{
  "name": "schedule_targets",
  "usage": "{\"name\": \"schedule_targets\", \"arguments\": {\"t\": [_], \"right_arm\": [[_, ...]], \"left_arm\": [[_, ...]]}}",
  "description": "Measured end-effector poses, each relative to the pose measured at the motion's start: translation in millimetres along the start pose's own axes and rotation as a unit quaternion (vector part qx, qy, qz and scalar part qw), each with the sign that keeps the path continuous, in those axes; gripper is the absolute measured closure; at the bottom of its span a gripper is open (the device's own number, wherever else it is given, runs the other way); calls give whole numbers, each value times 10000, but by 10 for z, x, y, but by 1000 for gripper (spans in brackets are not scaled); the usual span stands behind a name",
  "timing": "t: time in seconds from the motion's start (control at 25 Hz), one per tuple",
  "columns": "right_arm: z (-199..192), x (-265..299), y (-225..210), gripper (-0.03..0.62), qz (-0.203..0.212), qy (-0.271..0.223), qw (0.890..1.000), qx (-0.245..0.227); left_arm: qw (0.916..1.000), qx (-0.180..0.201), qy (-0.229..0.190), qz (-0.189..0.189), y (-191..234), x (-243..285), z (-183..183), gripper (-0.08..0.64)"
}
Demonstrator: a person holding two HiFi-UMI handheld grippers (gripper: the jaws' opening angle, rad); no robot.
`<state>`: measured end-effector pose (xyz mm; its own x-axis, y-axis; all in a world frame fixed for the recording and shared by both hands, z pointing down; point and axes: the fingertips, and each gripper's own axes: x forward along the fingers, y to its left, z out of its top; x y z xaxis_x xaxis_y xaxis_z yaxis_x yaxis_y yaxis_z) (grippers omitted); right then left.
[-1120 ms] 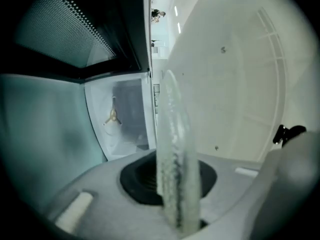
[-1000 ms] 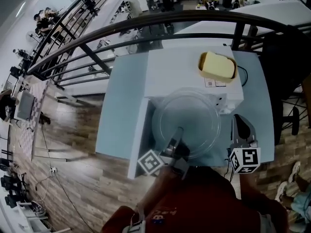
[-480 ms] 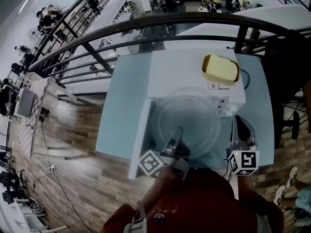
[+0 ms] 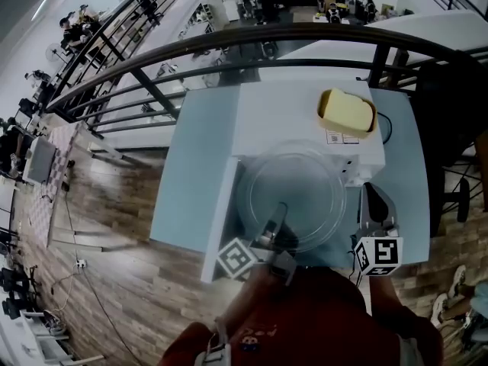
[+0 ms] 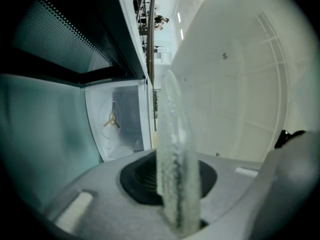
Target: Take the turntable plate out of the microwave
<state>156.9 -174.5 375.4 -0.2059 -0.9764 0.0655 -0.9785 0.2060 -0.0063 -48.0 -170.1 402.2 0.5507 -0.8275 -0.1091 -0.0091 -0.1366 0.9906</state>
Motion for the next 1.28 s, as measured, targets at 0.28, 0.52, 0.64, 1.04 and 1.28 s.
{"name": "schedule_targets", "arguments": {"t": [0.28,0.52,0.64,1.04,1.28], "right_arm": [[-22,-5,-32,591,5,24,10000,32],[-30,-5,-31,591,33,46,10000,-41],[-55,6,-28,591,76,82,9999,-32],[-94,9,23,591,132,123,9998,-10],[-98,13,49,591,172,127,9998,29]], "left_arm": [[10000,7,-26,-17,0,16,-16,528],[10000,4,-42,-39,-31,26,-33,528],[10000,1,-52,-51,-25,24,-44,528],[10000,13,-96,-22,-21,-62,-57,528],[9999,45,-131,-43,-32,-99,-55,528]]}}
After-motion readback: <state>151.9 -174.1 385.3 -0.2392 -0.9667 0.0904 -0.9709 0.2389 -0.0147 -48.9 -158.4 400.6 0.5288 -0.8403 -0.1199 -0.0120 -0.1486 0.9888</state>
